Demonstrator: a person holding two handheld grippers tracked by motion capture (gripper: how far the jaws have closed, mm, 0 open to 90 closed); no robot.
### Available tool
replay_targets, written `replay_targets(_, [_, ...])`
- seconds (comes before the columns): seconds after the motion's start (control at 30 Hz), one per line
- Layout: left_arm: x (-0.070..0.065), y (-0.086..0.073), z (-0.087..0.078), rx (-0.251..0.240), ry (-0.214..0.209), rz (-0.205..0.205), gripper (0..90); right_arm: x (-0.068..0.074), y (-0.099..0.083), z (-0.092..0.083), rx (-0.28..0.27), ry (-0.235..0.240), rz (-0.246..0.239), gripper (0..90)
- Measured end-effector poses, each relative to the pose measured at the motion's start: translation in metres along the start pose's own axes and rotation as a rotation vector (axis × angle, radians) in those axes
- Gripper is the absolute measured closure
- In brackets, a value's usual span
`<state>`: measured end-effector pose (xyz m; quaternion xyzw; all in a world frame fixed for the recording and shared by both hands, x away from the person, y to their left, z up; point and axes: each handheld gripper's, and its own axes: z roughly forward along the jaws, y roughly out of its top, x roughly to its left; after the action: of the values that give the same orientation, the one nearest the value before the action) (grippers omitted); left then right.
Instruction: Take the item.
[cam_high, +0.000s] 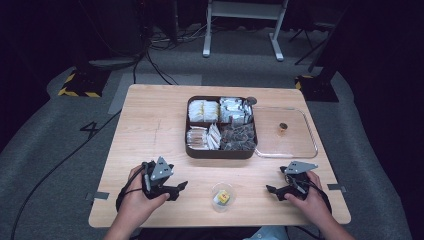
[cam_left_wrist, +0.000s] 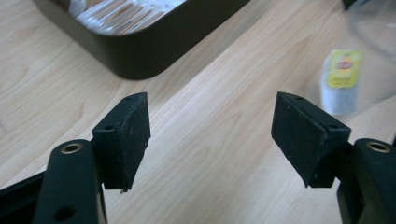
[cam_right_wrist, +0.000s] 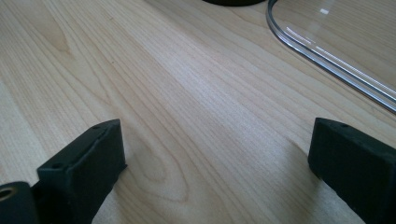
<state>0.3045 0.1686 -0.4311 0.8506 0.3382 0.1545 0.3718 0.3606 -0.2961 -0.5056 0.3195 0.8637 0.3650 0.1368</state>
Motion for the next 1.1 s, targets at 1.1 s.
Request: replay_targets(1.1, [0.069, -0.076, 0.017, 0.143, 0.147, -0.179, 15.6, 0.000, -0.001, -0.001, 0.000, 0.004, -0.002, 4.0])
